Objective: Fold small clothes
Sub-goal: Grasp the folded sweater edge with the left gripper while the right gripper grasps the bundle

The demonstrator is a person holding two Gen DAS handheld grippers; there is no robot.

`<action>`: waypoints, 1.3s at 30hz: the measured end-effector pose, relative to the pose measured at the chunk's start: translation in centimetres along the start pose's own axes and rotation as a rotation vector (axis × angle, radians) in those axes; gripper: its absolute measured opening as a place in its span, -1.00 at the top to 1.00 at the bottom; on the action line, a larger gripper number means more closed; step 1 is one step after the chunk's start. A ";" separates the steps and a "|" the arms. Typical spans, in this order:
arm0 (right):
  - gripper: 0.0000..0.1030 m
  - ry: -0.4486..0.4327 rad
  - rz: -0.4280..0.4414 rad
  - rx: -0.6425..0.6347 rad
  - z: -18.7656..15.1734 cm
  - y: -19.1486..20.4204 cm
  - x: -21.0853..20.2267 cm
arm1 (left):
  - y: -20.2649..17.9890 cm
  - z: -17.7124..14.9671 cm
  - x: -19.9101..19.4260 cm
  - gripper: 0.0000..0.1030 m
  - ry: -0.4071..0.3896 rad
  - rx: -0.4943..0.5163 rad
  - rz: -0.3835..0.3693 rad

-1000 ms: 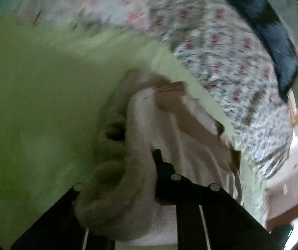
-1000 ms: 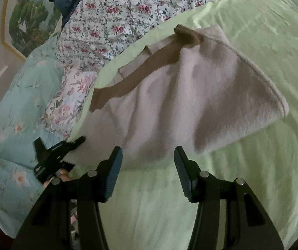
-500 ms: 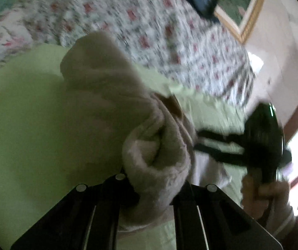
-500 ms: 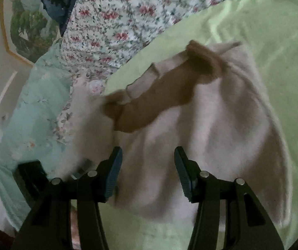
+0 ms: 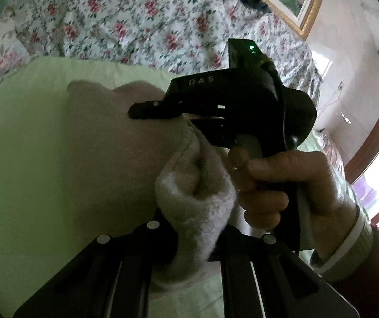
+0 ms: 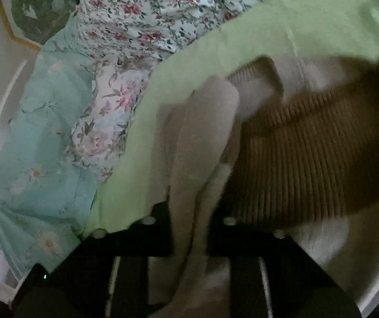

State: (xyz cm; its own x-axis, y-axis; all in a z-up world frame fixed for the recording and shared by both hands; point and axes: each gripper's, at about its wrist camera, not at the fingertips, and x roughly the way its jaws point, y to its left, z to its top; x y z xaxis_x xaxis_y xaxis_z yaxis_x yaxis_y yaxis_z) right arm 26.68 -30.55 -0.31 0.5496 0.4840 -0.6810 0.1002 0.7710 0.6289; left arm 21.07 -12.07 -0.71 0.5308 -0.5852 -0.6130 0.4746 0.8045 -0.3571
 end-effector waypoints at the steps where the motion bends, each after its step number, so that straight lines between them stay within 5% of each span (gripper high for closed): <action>1: 0.67 -0.009 0.004 -0.011 0.3 0.2 -0.5 | -0.6 0.6 -0.2 0.85 -0.009 0.002 -0.023; 6: 0.68 -0.110 -0.018 -0.140 2.0 1.8 -7.6 | -5.9 2.9 1.0 0.84 -0.020 0.041 -0.130; 10: 0.68 -0.136 -0.100 -0.158 2.7 -1.0 -12.1 | -9.5 3.1 5.2 0.82 0.036 0.054 -0.182; 17: 0.68 -0.086 -0.214 -0.067 1.4 -9.9 -12.2 | -10.5 0.4 12.5 0.82 0.184 0.002 -0.189; 23: 0.68 -0.103 -0.234 -0.070 0.3 -11.3 -12.1 | -10.9 -0.9 13.4 0.79 0.213 0.023 -0.194; 28: 0.68 -0.107 -0.284 -0.082 -0.4 -11.2 -12.5 | -10.9 -1.1 12.3 0.39 0.247 0.015 -0.241; 31: 0.57 -0.118 -0.312 -0.067 -0.9 -11.4 -12.8 | -10.7 -1.5 10.1 -0.11 0.253 0.016 -0.260; 33: 0.21 -0.126 -0.368 -0.034 -1.3 -11.8 -13.5 | -10.0 -1.8 7.8 -0.48 0.242 0.018 -0.258; 39: -0.33 -0.174 -0.400 0.010 -3.3 -11.8 -16.3 | -5.6 -1.0 1.6 -0.74 0.157 -0.021 -0.193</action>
State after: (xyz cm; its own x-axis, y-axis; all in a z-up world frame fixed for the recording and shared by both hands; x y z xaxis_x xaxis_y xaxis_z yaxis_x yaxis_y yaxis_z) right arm 13.78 -46.15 2.15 0.5978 0.0704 -0.7986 0.3410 0.8792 0.3328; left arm 18.53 -17.43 -0.36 0.3150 -0.7066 -0.6337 0.5408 0.6823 -0.4920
